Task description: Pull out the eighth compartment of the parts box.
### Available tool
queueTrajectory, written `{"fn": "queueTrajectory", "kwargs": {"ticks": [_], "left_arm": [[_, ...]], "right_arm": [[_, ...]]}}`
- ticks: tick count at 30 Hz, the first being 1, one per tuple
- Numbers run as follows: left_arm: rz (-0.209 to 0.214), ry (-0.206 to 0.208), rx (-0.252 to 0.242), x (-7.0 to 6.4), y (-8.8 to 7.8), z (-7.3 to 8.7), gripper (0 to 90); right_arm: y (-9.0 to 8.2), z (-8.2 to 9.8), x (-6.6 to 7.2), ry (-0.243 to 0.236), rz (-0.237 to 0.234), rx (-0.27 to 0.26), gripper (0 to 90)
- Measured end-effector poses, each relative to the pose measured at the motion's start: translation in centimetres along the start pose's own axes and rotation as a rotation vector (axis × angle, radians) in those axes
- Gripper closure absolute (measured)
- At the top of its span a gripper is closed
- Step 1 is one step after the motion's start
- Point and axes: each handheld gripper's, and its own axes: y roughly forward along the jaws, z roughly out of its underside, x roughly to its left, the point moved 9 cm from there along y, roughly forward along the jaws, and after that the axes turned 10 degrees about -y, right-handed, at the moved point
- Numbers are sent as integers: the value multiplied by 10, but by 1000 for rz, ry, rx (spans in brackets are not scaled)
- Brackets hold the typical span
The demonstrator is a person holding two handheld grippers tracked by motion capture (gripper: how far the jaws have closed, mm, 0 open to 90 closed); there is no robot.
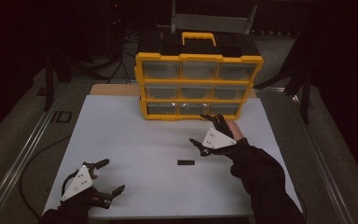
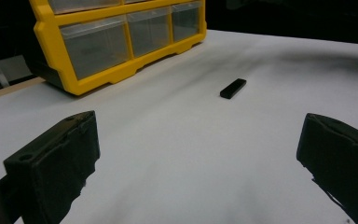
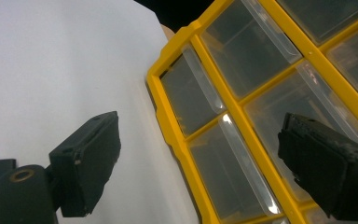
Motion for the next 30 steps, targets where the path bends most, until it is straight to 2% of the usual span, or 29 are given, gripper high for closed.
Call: {"fn": "queueTrajectory", "kwargs": {"ticks": [4, 5, 13, 18, 25, 30], "left_arm": [[1, -2, -2, 0, 0, 0, 0], [1, -2, -2, 0, 0, 0, 0], [3, -2, -4, 0, 0, 0, 0], [6, 0, -1, 0, 0, 0, 0], [7, -2, -4, 0, 0, 0, 0], [5, 0, -4, 0, 0, 0, 0]], "right_arm": [[7, 0, 0, -13, -6, 0, 131], [15, 1, 0, -20, -13, 7, 134], [29, 0, -3, -44, -13, 14, 142], [39, 3, -5, -92, -14, 47, 147], [48, 3, -9, -116, -10, 60, 154], [57, 7, -9, -146, -13, 91, 163]]}}
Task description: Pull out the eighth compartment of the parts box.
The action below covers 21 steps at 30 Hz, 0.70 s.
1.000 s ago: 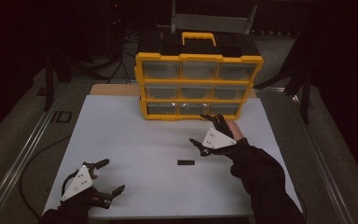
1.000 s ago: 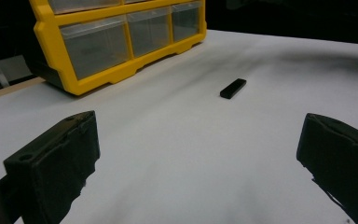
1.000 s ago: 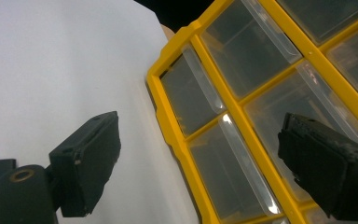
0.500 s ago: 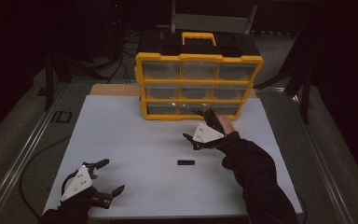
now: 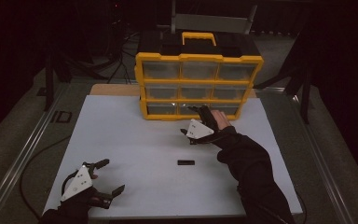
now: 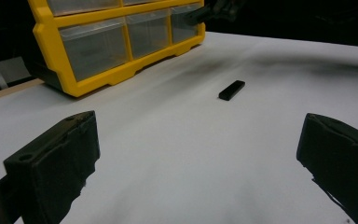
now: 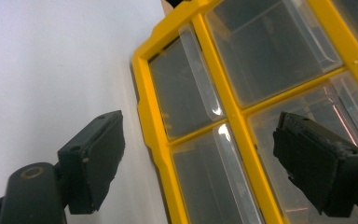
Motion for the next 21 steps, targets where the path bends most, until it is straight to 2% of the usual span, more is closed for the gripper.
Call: {"fn": "queueTrajectory", "kwargs": {"ticks": [11, 15, 17, 19, 21], "left_arm": [[1, 0, 0, 0, 0, 0, 0], [2, 2, -2, 0, 0, 0, 0], [3, 3, -3, -1, 0, 0, 0], [4, 3, -3, -1, 0, 0, 0], [5, 3, -3, -1, 0, 0, 0]], "right_arm": [[16, 4, -3, -64, -12, 50, 181], [21, 6, -5, -81, 7, 64, 181], [23, 6, -5, -74, 9, 66, 181], [26, 7, -5, -91, 1, 79, 181], [29, 8, -5, -107, 14, 98, 181]]}}
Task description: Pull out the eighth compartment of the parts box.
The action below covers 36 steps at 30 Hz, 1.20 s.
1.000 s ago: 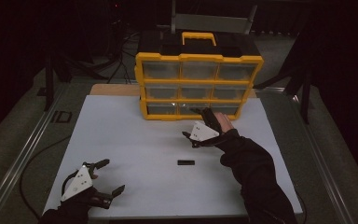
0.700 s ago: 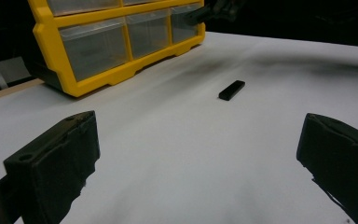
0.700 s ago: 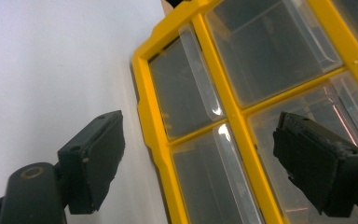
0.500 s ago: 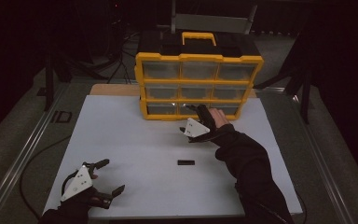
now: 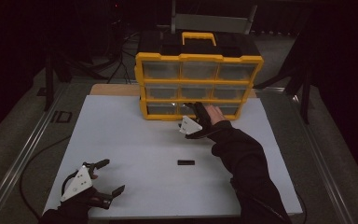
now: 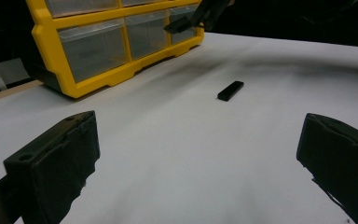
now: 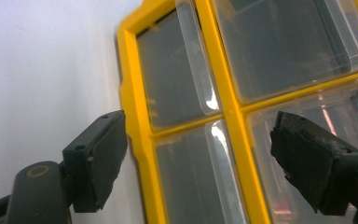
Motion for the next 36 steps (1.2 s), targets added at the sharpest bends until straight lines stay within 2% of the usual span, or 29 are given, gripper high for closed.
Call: {"fn": "queueTrajectory", "kwargs": {"ticks": [7, 9, 12, 13, 17, 21, 22, 24, 29, 33, 36], "left_arm": [[5, 0, -1, 0, 0, 0, 0], [4, -1, -1, 0, 0, 0, 0], [4, -2, -1, 0, 0, 0, 0], [4, -2, -1, 0, 0, 0, 0], [1, -3, -1, 0, 0, 0, 0], [5, -2, -3, 0, -1, 0, 0], [6, -6, -5, 0, -1, -1, 0], [9, -6, -6, 0, -1, -1, 0], [9, -4, -6, -1, -1, -1, 0], [11, -3, -4, -1, 0, 0, 0], [13, -2, -2, -1, 0, 0, 0]], "right_arm": [[8, 6, 5, -28, -28, 65, 195], [9, 8, 7, -51, -36, 80, 196], [12, 8, 9, -46, -29, 90, 198], [13, 8, 10, -58, -36, 94, 198], [16, 7, 9, -81, -9, 109, 218], [20, 7, 6, -112, 21, 108, 311], [22, 7, 4, -139, 33, 107, 341], [24, 9, 4, -155, 41, 132, 368], [29, 10, 3, -193, 67, 135, 453], [32, 14, 0, -226, 99, 186, 506], [35, 17, -1, -240, 102, 213, 517]]}}
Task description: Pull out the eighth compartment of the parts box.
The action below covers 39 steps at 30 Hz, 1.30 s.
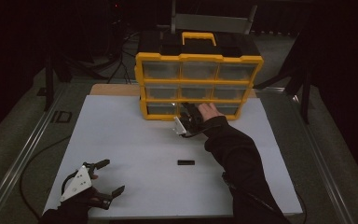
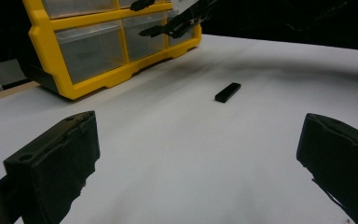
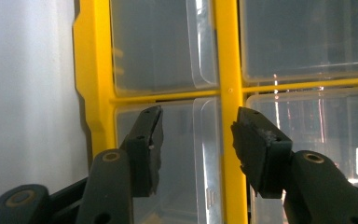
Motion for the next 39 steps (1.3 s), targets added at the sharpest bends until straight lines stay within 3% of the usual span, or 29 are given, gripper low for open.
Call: {"fn": "queueTrajectory", "kwargs": {"ticks": [7, 12, 18, 27, 39], "left_arm": [[-1, 2, -1, 0, 0, 0, 0], [-1, 4, -1, 0, 0, 0, 0], [-1, 6, 0, 0, 0, 0, 0], [-1, 9, 2, -1, 0, 0, 0], [-3, 11, 6, -1, 1, 1, 0]], "right_arm": [[4, 3, 3, -34, 2, 49, 519], [7, 2, 3, -20, 16, 68, 562], [9, 1, 2, -59, 38, 102, 653], [11, -1, 4, -60, 54, 151, 660], [14, -5, 6, -112, 97, 251, 696]]}}
